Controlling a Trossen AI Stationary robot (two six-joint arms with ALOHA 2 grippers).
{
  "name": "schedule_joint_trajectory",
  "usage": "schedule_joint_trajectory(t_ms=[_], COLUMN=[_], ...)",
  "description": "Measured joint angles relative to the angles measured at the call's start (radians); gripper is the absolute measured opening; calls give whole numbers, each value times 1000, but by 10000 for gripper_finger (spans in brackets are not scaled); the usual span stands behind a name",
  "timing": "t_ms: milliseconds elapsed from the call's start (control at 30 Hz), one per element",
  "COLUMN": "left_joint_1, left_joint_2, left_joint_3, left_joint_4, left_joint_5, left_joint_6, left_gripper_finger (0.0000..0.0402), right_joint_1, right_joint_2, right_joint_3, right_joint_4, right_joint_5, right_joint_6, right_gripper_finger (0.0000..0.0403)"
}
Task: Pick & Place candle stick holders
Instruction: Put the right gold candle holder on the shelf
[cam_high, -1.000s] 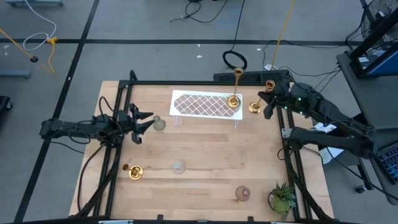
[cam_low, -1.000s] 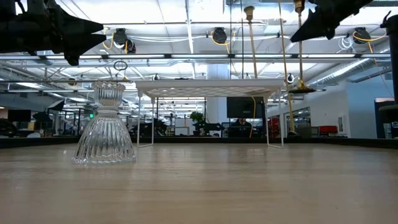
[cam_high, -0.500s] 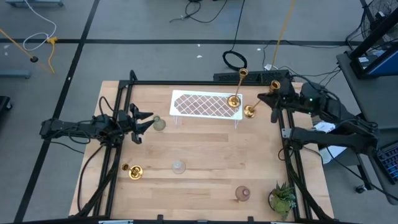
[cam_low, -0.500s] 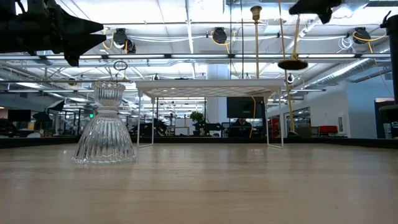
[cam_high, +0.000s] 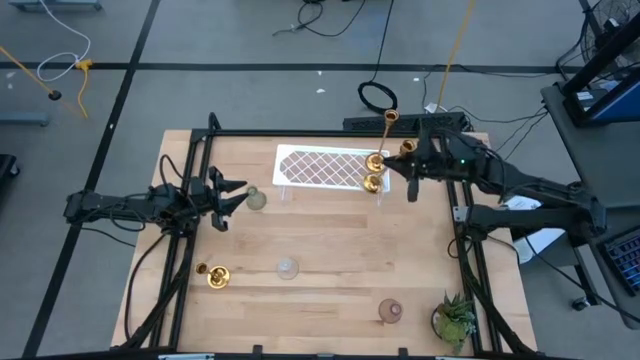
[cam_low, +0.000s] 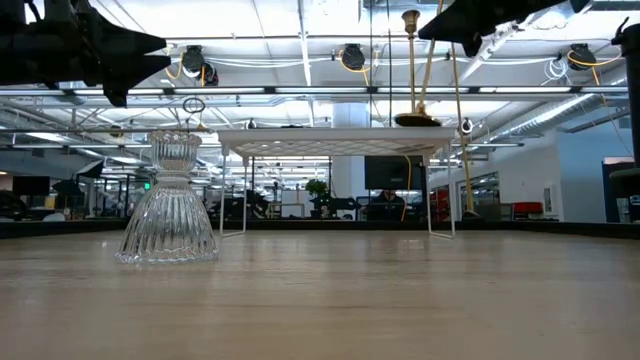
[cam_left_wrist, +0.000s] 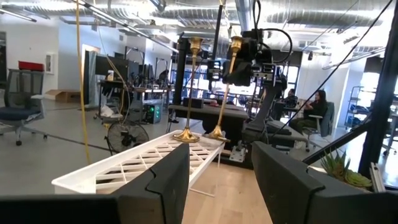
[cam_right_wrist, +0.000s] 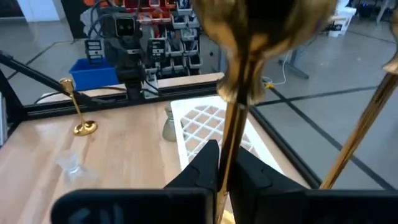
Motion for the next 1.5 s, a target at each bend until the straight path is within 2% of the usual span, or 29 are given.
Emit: schedule_joint_trajectory(t_ms=[633, 867, 1133, 1500], left_joint_1=[0, 0, 0, 0], left_joint_2=[5, 5, 5, 5], left_joint_3=[-1, 0, 0, 0], left_joint_4=[-43, -43, -42, -42], left_joint_5=[1, 2, 3, 3], left_joint_6=[-2, -2, -3, -33], left_gripper_finger=[182, 182, 182, 182], right_joint_1=[-1, -2, -2, -2], right_joint_2=[64, 39, 36, 36], right_joint_3=[11, 7, 9, 8], right_joint_4=[8, -28, -58, -88], right_joint_5=[8, 111, 105, 105], right_joint_6=[-101, -134, -124, -120], right_gripper_finger=[10, 10, 12, 71])
